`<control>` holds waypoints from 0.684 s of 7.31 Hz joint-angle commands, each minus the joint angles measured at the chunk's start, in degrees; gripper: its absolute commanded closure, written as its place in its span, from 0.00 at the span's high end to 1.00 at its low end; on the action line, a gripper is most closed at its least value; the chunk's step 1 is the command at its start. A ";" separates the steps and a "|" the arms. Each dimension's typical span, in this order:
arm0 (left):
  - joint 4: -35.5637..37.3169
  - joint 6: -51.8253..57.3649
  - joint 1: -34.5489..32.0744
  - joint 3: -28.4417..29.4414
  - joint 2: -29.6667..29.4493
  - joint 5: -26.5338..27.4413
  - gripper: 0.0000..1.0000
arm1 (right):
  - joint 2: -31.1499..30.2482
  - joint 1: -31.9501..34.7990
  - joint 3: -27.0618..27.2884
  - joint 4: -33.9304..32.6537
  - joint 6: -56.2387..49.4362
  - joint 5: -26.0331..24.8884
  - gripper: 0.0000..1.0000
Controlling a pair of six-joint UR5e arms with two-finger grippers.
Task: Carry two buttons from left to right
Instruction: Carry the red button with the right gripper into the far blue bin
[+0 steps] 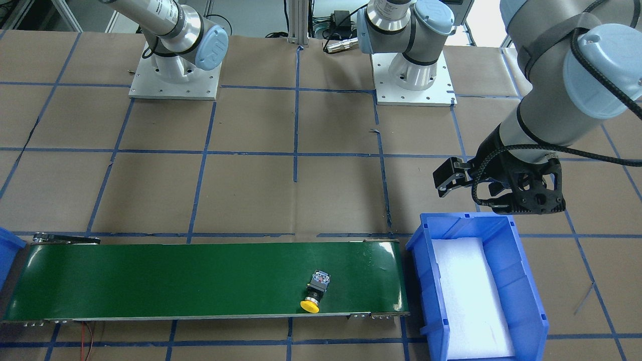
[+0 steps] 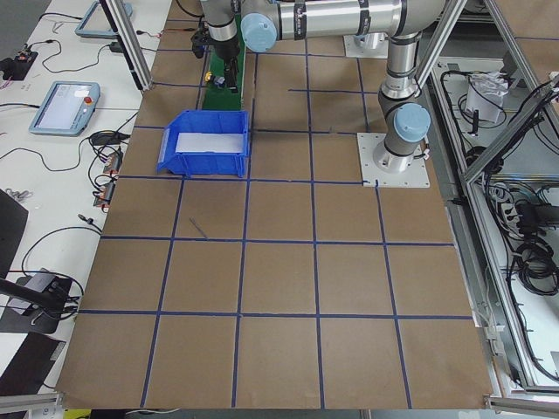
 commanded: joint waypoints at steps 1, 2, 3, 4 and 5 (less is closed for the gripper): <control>-0.14 -0.88 0.03 -0.09 0.07 1.29 1.00 | 1.96 -0.08 0.07 -2.53 0.79 0.63 0.07; -0.14 -0.97 0.03 -0.17 0.07 1.29 1.00 | 2.14 -0.08 0.16 -2.63 0.88 0.63 0.07; -0.14 -1.06 0.03 -0.18 0.07 0.95 1.00 | 2.58 0.01 0.16 -2.71 1.06 0.63 0.07; -0.05 -1.06 0.11 -0.18 0.07 0.86 1.00 | 3.37 0.01 0.16 -2.89 1.58 0.72 0.07; -0.05 -1.06 0.11 -0.18 -0.01 0.77 1.00 | 4.16 0.18 0.16 -4.20 1.59 0.72 0.07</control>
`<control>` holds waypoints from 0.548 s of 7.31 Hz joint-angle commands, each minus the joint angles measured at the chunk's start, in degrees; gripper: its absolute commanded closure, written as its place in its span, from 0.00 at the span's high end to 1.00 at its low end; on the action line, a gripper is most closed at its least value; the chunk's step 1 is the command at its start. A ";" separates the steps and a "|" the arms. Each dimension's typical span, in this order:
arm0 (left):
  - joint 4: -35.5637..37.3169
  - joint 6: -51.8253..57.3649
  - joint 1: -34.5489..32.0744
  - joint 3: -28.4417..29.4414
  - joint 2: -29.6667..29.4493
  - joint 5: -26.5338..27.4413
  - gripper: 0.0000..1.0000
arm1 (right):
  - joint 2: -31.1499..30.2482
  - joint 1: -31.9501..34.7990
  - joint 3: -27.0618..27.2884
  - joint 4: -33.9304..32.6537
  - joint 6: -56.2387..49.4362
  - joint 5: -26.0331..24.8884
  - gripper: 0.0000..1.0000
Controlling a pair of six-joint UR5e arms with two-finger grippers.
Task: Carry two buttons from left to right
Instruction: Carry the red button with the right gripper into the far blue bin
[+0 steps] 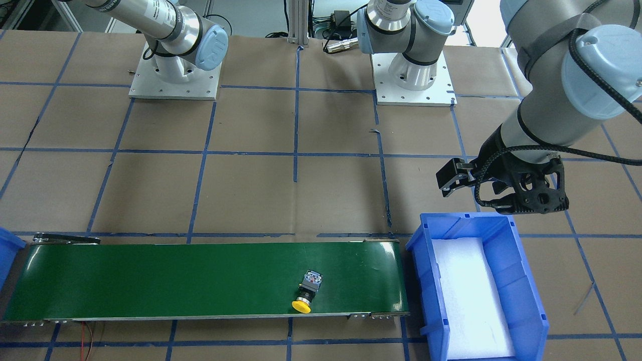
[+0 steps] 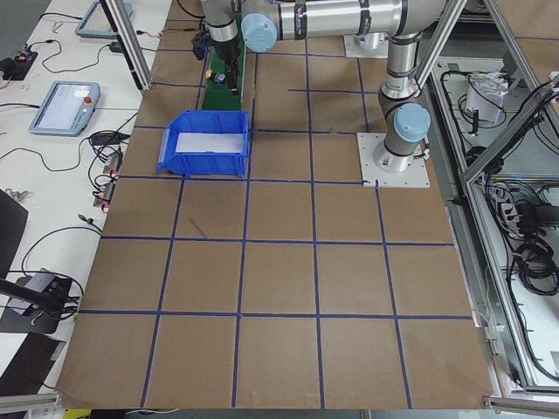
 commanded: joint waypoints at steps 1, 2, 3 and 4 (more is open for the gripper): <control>0.03 -0.02 0.03 0.00 0.01 -0.13 1.00 | 1.66 0.31 0.01 -2.16 0.21 -0.05 0.07; 0.03 -0.02 0.03 0.00 -0.07 -0.22 1.00 | 2.36 0.31 0.01 -2.70 0.21 -0.05 0.07; 0.03 -0.02 0.03 0.00 0.01 -0.22 1.00 | 2.89 0.31 0.01 -3.40 0.21 0.04 0.07; 0.03 -0.02 0.03 0.00 -0.07 -0.22 1.00 | 3.85 0.40 0.01 -4.54 0.30 0.04 0.07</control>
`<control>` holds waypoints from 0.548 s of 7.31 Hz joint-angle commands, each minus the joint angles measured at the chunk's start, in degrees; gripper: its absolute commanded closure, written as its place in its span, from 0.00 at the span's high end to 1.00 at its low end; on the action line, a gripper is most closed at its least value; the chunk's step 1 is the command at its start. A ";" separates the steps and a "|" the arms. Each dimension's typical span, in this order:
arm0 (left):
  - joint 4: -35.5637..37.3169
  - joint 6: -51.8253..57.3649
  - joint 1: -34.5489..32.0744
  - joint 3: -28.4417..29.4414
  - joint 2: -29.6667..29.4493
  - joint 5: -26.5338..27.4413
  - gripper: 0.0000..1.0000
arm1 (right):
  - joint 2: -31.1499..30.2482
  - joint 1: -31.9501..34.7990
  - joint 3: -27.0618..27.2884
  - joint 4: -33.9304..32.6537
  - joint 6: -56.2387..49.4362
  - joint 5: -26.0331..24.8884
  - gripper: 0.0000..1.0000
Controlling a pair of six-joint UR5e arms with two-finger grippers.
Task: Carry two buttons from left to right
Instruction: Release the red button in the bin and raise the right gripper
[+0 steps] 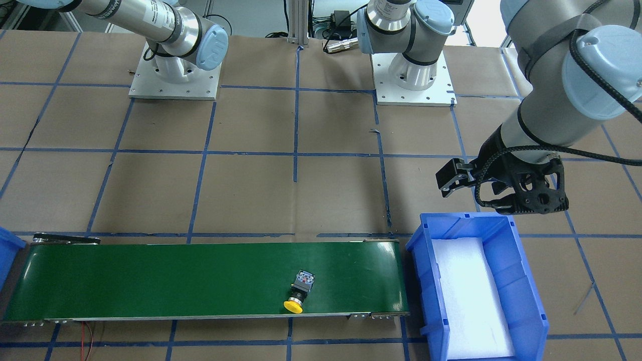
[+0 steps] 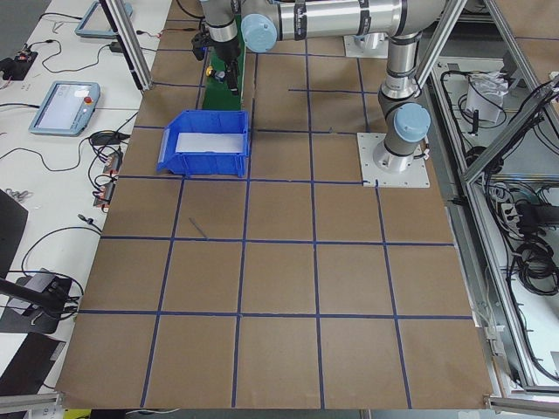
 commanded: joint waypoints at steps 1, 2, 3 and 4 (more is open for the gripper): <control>0.00 0.00 0.09 0.00 -0.04 -0.10 1.00 | 1.69 0.08 0.00 -1.79 0.07 0.03 0.07; 0.00 0.00 0.00 -0.09 -0.13 0.07 1.00 | 1.69 0.25 0.00 -2.14 0.07 0.03 0.07; 0.00 0.00 0.09 0.00 -0.13 0.25 1.00 | 1.69 0.34 0.00 -2.15 0.16 0.03 0.08; 0.09 0.00 0.09 0.09 -0.04 0.08 1.00 | 1.69 0.34 0.00 -2.15 1.64 0.12 0.32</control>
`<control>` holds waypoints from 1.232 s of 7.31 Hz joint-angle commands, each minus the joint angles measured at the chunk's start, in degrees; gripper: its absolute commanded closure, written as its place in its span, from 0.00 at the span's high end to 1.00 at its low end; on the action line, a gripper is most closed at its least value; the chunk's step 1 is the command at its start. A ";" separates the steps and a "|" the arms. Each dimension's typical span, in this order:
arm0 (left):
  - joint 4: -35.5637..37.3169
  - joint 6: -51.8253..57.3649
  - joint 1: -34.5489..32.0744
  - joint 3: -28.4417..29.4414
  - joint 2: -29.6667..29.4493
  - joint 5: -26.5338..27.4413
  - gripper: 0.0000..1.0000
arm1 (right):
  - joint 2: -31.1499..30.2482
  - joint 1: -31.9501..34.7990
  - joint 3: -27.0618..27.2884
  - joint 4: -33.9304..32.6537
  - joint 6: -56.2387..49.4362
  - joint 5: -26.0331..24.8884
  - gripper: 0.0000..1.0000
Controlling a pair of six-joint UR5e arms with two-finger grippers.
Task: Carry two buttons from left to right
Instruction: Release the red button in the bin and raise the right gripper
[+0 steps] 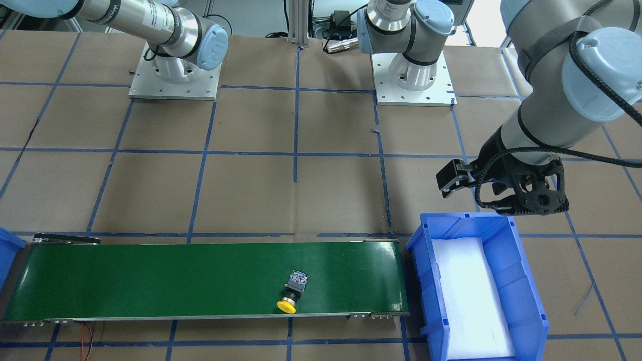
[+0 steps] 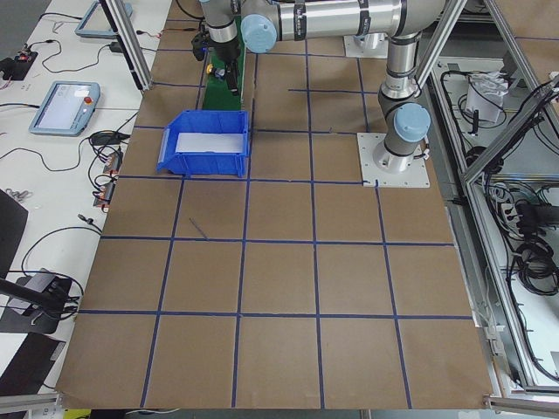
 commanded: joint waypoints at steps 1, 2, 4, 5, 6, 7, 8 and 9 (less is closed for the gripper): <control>0.07 0.00 0.03 -0.10 -0.04 0.04 1.00 | -0.04 0.14 0.09 -0.09 2.06 0.24 0.64; 0.07 0.00 0.03 0.08 0.05 0.13 1.00 | -0.13 0.06 0.52 -0.09 1.99 1.90 0.79; 0.07 0.44 0.20 -0.01 0.14 0.30 1.00 | -0.22 0.06 0.88 -0.27 1.90 2.17 0.79; 0.07 0.35 0.20 -0.10 -0.04 0.22 1.00 | -0.57 0.05 0.36 -0.18 1.90 2.18 0.79; 0.07 0.35 0.20 -0.10 -0.04 0.30 1.00 | -1.79 0.14 0.00 -0.09 1.90 2.35 0.79; 0.07 0.35 0.20 -0.10 -0.04 0.13 1.00 | -4.32 0.06 0.00 0.00 1.38 2.96 0.79; 0.07 0.35 0.20 -0.10 -0.04 0.04 1.00 | -7.48 0.14 0.43 0.08 1.28 3.06 0.79; 0.07 0.35 0.20 -0.10 -0.04 0.21 1.00 | -9.95 1.01 0.44 0.26 1.37 3.23 0.79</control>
